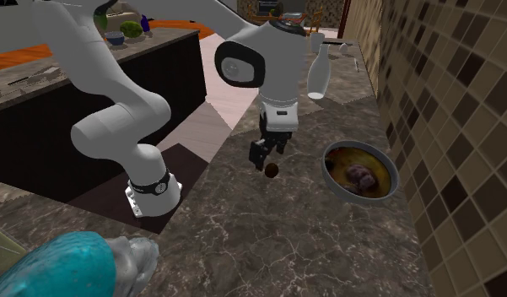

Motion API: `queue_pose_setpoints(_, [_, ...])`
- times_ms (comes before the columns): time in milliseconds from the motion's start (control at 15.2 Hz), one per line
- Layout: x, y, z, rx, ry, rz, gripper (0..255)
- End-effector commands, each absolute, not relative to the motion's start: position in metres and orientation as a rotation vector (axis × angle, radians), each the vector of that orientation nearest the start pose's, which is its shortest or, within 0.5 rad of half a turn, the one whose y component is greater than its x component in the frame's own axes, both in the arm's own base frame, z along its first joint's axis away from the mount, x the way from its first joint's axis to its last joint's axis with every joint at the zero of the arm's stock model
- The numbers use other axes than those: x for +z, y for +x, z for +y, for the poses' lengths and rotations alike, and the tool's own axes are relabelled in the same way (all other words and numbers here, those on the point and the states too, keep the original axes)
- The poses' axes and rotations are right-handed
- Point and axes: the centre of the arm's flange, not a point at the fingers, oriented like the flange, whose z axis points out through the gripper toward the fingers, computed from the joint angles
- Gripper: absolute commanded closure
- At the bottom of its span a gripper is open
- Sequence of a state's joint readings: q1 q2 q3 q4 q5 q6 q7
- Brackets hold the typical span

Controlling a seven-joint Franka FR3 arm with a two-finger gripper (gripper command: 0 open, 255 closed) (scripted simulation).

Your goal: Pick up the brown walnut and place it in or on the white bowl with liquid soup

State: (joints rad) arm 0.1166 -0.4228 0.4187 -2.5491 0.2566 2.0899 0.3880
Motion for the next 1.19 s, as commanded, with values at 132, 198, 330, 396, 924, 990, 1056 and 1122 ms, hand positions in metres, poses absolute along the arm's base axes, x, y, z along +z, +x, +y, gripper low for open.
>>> queue_pose_setpoints(132, [0.369,0.345,0.246,0.127,-3.125,0.024,0])
queue_pose_setpoints(198, [0.363,0.344,0.246,0.127,-3.125,0.024,0])
queue_pose_setpoints(330, [0.353,0.343,0.246,0.127,-3.125,0.024,0])
queue_pose_setpoints(396, [0.348,0.343,0.246,0.127,-3.125,0.024,0])
queue_pose_setpoints(924, [0.329,0.341,0.247,0.127,-3.125,0.024,0])
queue_pose_setpoints(990, [0.329,0.341,0.247,0.127,-3.125,0.024,0])
queue_pose_setpoints(1056, [0.329,0.341,0.247,0.127,-3.125,0.024,0])
queue_pose_setpoints(1122, [0.329,0.341,0.247,0.127,-3.125,0.024,0])
